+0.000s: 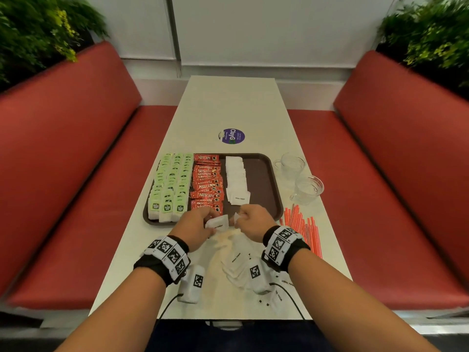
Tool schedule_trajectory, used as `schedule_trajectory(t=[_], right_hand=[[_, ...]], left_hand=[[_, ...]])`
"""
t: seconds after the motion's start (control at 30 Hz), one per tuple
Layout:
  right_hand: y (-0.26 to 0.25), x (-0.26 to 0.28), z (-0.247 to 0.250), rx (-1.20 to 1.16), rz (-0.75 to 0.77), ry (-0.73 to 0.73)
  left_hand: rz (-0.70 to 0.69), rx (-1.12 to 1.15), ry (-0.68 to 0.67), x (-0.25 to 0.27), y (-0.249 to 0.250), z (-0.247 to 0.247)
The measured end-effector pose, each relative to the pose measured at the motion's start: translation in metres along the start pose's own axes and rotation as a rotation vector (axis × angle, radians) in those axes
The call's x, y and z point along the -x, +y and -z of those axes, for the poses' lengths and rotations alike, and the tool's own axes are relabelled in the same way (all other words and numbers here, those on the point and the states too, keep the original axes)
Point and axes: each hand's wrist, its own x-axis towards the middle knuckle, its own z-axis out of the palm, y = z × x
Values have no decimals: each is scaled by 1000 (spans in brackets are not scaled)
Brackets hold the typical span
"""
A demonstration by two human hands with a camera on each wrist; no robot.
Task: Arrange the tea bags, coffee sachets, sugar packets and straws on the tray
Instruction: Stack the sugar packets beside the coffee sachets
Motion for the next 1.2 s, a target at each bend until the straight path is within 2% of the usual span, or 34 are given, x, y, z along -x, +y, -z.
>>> schedule_trajectory(t=[0.23,0.33,0.43,0.6,0.7,0.8,0.93,1.2], right_hand=[[9,-9,9,-107,74,-50],[16,-16,12,-75,141,4],[23,-24,18,-93,112,43],[35,-42,27,-77,-36,131],[42,-53,32,-25,-107,110],[45,-61,34,109,-112,43],[45,-73,30,229,-118,-56],[43,-85,25,264,-94,-90]], left_hand=[[-69,137,77,-21,18,-3],[-95,178,101,-34,24,-7],[-68,182,109,-52,24,-14],[83,108,125,-85,27,-25],[175,44,119,-103,29,-30],[233,-41,97,-119,32,-34],[240,-151,75,-131,32,-34],[285,-433,32,-135,36,-36]])
